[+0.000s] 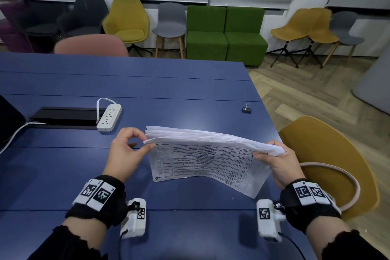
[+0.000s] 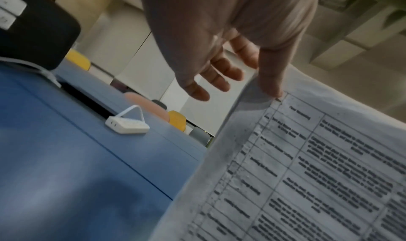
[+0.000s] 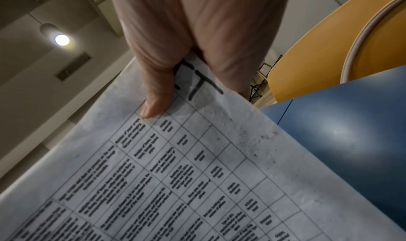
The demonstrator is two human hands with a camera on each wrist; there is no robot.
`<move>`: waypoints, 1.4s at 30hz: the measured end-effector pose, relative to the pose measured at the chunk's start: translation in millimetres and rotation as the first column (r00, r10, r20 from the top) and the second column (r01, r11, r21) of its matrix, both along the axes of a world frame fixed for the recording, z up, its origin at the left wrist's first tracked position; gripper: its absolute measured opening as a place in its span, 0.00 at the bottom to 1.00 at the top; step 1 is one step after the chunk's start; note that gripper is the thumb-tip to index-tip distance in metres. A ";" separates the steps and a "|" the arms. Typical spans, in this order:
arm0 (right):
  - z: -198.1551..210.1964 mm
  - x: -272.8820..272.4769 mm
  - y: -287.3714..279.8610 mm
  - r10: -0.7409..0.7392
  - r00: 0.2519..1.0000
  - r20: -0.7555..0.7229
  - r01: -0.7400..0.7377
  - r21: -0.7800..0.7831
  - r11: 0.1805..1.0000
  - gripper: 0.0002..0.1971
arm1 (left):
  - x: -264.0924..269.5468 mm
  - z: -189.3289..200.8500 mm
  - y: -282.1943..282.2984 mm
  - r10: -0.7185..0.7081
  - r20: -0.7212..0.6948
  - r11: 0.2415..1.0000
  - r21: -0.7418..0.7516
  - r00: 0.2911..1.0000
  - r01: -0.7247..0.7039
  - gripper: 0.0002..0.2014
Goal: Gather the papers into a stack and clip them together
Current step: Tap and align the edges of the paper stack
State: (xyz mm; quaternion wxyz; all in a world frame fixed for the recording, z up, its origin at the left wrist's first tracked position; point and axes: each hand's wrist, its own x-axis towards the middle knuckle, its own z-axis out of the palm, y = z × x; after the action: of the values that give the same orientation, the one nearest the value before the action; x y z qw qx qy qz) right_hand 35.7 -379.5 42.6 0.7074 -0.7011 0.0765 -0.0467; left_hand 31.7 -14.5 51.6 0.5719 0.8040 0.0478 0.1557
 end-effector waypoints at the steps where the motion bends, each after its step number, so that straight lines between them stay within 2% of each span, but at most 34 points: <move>1: 0.0 -0.4 -0.5 0.004 1.000 -0.003 -0.004 0.006 1.000 0.16 | 2.2 -2.7 0.2 -0.031 -0.034 0.996 -0.081 0.999 0.029 0.20; 3: -0.6 -0.9 -2.5 0.020 1.000 -0.009 -0.020 0.017 1.000 0.16 | 8.1 -7.3 0.4 -0.135 -0.116 0.961 -0.259 0.984 0.101 0.31; 5: 0.1 -1.5 -3.7 0.043 0.999 -0.020 -0.043 0.024 0.999 0.17 | 14.1 -11.4 0.2 -0.242 -0.187 0.927 -0.334 0.952 0.170 0.45; 6: 0.6 -1.3 -4.0 0.052 0.998 -0.022 -0.051 0.029 0.998 0.17 | 16.7 -12.7 -0.6 -0.293 -0.212 0.912 -0.354 0.932 0.206 0.46; 8: 1.3 -0.8 -3.9 0.048 0.999 -0.019 -0.047 0.037 0.998 0.17 | 19.0 -13.1 -5.3 -0.334 -0.228 0.902 -0.358 0.915 0.240 0.34; 10: 3.0 -1.0 -1.8 0.034 0.999 -0.013 -0.033 0.044 0.998 0.17 | 19.7 -11.9 -11.1 -0.299 -0.211 0.920 -0.322 0.930 0.223 0.22; 13: 9.8 -3.1 3.8 0.020 1.000 0.013 -0.021 0.058 0.998 0.18 | 19.0 -11.4 -14.3 -0.238 -0.120 0.937 -0.290 0.964 0.195 0.12; 14: 11.8 -3.4 5.4 0.009 1.000 0.030 -0.011 0.067 0.998 0.16 | 17.0 -9.7 -14.3 -0.218 -0.078 0.941 -0.281 0.973 0.188 0.12; 17: 13.4 -5.2 9.8 0.002 0.999 0.051 -0.005 0.062 0.998 0.16 | 5.0 -7.7 -13.4 -0.192 0.003 0.948 -0.260 0.981 0.186 0.21; 22: 1.8 -7.8 19.7 0.006 1.000 -0.009 -0.006 0.071 0.997 0.18 | -7.3 -25.5 -16.1 -0.245 -0.115 0.919 -0.344 0.963 0.193 0.30; 25: 5.7 -7.7 22.3 0.012 1.000 0.006 -0.012 0.028 1.000 0.17 | -6.1 -24.6 -18.3 -0.233 -0.133 0.924 -0.339 0.963 0.177 0.29; 28: 13.0 -10.0 19.8 0.020 0.999 0.028 -0.021 0.022 1.000 0.17 | -8.0 -21.1 -13.3 -0.250 -0.092 0.923 -0.323 0.964 0.208 0.28; 32: 19.8 -12.2 18.0 -0.010 0.998 0.067 0.009 0.023 1.000 0.16 | -14.3 -14.3 -12.5 -0.240 -0.027 0.894 -0.394 0.970 0.211 0.26; 36: 19.6 -10.3 25.3 -0.156 0.985 0.075 0.155 0.017 0.988 0.09 | -18.1 -6.7 -27.1 -0.071 -0.003 0.902 -0.426 0.997 0.063 0.20; 40: 19.4 -7.8 33.3 -0.260 0.961 0.095 0.264 -0.024 0.964 0.13 | -16.8 -3.3 -39.4 0.036 -0.069 0.889 -0.453 0.997 -0.063 0.15; 42: 18.7 -6.8 33.4 -0.268 0.958 0.099 0.272 -0.029 0.962 0.14 | -16.9 -0.4 -40.4 0.035 -0.081 0.896 -0.439 0.996 -0.067 0.14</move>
State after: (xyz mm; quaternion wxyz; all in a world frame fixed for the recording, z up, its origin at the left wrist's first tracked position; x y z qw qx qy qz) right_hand 28.9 -346.1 61.3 0.6822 -0.6960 0.1372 -0.1773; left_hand 14.8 -54.9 51.2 0.7326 0.6572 0.1230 0.1272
